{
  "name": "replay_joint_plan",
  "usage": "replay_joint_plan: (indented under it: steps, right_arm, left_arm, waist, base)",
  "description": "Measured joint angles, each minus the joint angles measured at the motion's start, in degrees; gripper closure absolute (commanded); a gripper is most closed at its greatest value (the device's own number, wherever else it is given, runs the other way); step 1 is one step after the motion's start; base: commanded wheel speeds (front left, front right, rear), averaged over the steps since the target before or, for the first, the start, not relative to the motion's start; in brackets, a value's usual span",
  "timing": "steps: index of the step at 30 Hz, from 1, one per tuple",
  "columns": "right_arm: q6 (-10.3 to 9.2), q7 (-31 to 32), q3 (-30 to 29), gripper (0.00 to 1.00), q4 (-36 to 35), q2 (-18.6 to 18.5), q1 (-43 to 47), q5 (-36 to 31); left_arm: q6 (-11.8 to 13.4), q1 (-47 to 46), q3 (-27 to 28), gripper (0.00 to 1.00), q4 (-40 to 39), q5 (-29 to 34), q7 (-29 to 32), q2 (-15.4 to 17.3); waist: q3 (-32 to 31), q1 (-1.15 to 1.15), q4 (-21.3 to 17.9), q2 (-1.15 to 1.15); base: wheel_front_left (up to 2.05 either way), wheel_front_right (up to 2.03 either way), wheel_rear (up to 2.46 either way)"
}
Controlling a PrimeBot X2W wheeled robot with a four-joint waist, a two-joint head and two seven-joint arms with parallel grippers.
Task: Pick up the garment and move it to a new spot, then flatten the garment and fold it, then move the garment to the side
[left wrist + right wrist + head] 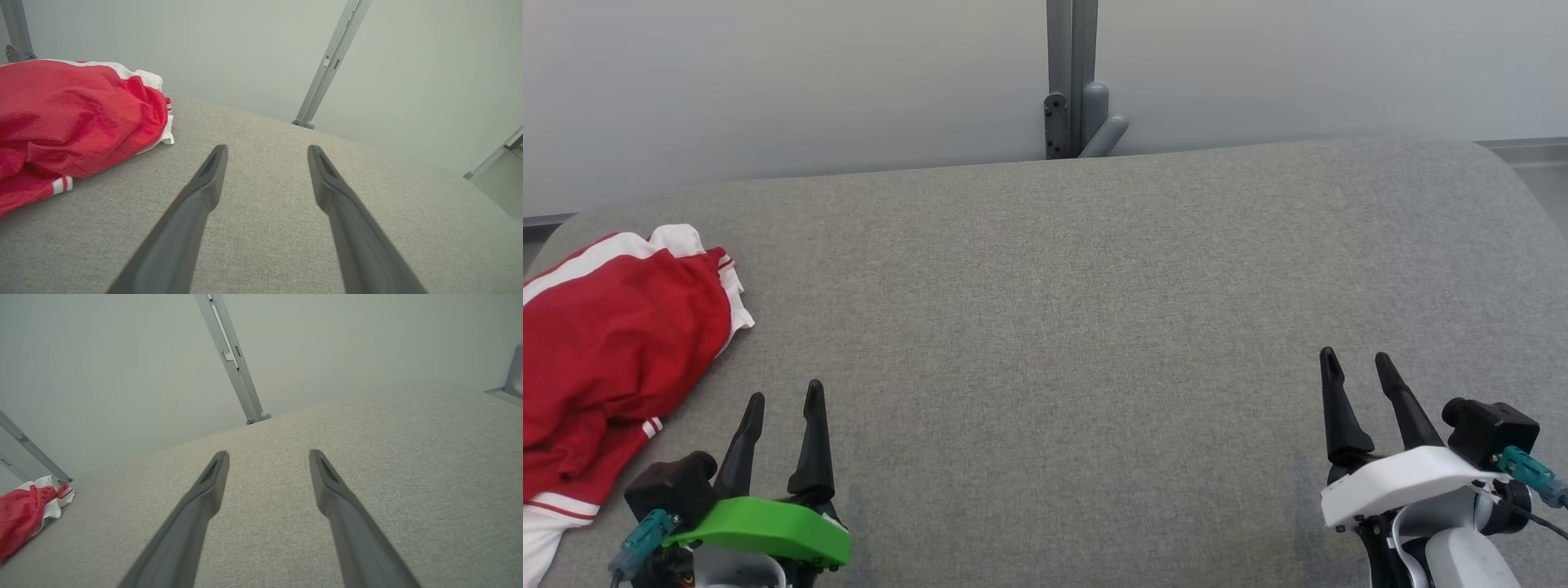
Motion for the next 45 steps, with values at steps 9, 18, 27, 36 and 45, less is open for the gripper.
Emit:
replay_joint_plan:
  steps: [9,18,27,36,45]
  right_arm:
    - [0.0,-1.3,0.0,0.0,0.0,0.0,0.0,-3.8]
    - [0.01,-2.5,-0.6,0.0,0.6,0.0,0.0,-6.3]
    - [0.01,-3.3,-0.9,0.0,1.1,0.0,0.3,-8.7]
    - [0.01,-4.4,-0.6,0.0,1.7,0.0,0.3,-12.7]
    - [0.01,-5.5,-0.4,0.0,2.0,0.0,0.5,-16.3]
  left_arm:
    - [0.4,0.6,-0.2,0.0,0.1,4.6,-1.3,0.5]
    - [0.7,1.2,1.1,0.0,0.5,8.3,-2.4,0.5]
    - [0.1,1.4,1.3,0.0,0.4,12.6,-3.5,0.5]
    - [-0.3,1.8,1.8,0.0,0.4,16.8,-4.5,0.4]
    - [-0.7,1.9,2.2,0.0,0.8,21.2,-5.6,0.2]
  waist:
    - [0.1,0.0,0.0,0.0]
    - [0.0,0.0,-0.1,0.0]
    - [0.0,0.0,0.0,0.0]
    - [-0.1,0.0,-0.3,0.0]
    - [-0.4,0.0,-0.4,0.0]
  base:
    - [0.0,0.0,0.0]
    - [0.0,0.0,0.0]
    - [0.0,0.0,0.0]
    - [0.0,0.0,0.0]
    - [0.0,0.0,0.0]
